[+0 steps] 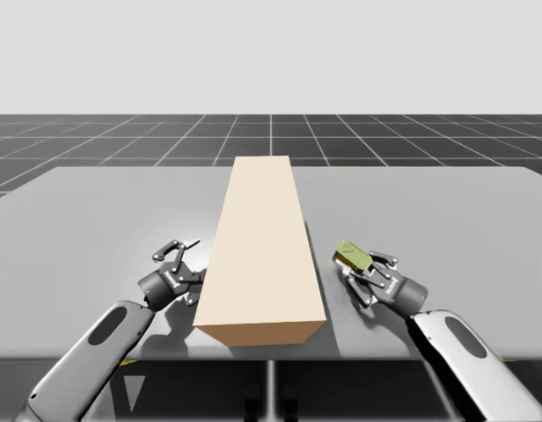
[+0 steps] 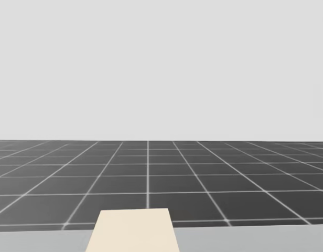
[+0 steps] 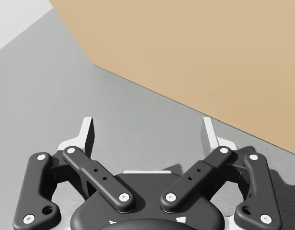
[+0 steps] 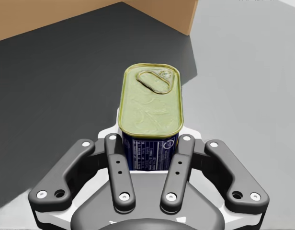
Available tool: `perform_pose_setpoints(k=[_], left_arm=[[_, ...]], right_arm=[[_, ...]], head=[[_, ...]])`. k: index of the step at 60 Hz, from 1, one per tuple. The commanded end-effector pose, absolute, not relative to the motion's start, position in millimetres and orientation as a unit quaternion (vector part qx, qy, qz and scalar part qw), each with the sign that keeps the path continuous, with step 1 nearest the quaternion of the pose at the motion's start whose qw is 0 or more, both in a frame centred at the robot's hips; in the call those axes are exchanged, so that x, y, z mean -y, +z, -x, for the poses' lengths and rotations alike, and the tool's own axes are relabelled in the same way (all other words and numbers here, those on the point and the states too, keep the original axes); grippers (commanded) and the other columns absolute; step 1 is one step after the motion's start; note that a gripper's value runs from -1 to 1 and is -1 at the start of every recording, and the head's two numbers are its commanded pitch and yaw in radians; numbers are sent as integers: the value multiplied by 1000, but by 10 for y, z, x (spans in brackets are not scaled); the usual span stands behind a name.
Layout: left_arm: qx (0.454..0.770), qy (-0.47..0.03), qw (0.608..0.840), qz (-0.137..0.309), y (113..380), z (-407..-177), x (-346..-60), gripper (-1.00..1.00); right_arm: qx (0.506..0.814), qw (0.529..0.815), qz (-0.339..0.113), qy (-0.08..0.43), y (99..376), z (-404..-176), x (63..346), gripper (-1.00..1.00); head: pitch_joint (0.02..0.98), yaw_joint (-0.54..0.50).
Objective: Retrieve the object from inside the box.
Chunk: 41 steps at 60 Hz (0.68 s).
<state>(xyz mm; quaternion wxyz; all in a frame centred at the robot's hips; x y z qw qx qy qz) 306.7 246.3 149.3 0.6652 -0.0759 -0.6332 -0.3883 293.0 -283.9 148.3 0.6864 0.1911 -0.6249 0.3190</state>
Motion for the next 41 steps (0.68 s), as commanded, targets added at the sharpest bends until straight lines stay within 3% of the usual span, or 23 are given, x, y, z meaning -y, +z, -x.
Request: perform_pose_setpoints(k=[1, 11, 28, 41], left_arm=[[637, -383, 665, 76, 1511, -3080, -2479, -1000], [638, -380, 666, 75, 1517, -3085, -2486, -1000], [642, -371, 668, 70, 1527, -3103, -2514, -1000], [644, -366, 668, 68, 1531, -3109, -2529, -1000]], right_arm=[[690, 663, -130, 261, 1861, -3139, 3226, 944], [717, 650, -109, 225, 2193, -3337, 3356, 993], [755, 623, -94, 182, 2974, -3688, 3151, 997], [802, 570, -90, 151, 3592, -3820, 2985, 1000]], head=[[77, -54], [76, -54], [76, -52], [74, -52]])
